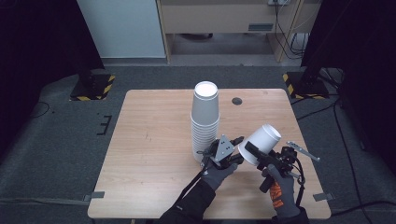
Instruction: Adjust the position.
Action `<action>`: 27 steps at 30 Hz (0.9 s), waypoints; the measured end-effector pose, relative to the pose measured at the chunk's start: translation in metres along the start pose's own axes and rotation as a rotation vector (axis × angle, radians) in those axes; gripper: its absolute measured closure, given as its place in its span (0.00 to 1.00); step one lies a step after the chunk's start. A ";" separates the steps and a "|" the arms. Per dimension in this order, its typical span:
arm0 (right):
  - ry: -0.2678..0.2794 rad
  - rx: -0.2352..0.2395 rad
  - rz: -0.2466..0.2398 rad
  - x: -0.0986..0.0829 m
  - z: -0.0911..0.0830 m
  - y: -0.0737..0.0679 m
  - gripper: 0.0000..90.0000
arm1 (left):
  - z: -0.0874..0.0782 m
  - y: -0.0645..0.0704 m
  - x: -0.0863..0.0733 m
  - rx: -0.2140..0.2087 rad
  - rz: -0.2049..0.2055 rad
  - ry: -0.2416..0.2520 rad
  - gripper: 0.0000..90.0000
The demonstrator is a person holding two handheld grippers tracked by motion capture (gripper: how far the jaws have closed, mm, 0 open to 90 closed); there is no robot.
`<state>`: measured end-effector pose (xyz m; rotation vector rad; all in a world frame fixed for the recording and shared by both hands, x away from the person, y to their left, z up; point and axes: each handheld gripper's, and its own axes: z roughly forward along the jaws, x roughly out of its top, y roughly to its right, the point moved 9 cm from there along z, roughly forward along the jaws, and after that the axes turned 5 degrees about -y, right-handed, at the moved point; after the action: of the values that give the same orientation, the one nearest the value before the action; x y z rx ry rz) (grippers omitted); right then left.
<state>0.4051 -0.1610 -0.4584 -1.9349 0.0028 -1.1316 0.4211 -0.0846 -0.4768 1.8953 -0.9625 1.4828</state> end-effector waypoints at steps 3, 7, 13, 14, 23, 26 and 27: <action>-0.012 -0.002 0.001 -0.002 0.002 0.000 0.15 | 0.001 0.000 -0.001 -0.001 -0.001 0.002 0.72; -0.023 0.000 0.006 -0.005 0.003 0.000 0.15 | 0.000 -0.001 -0.003 0.012 0.010 0.006 0.79; -0.021 0.011 0.009 -0.005 0.004 0.000 0.14 | -0.002 -0.003 -0.004 0.014 0.012 0.005 0.86; -0.022 0.010 0.007 -0.005 0.004 0.000 0.14 | -0.002 -0.003 -0.005 0.013 0.011 0.003 0.86; -0.021 0.012 0.006 -0.004 0.004 0.005 0.14 | -0.004 0.000 -0.012 -0.013 0.008 -0.017 0.91; -0.017 0.006 -0.002 -0.003 0.004 0.005 0.13 | -0.007 0.001 -0.013 -0.023 0.016 -0.029 0.92; -0.016 0.006 0.000 -0.002 0.004 0.005 0.13 | -0.008 0.002 -0.014 -0.028 0.020 -0.032 0.92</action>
<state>0.4087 -0.1601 -0.4644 -1.9387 -0.0091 -1.1144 0.4131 -0.0767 -0.4881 1.9003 -1.0143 1.4462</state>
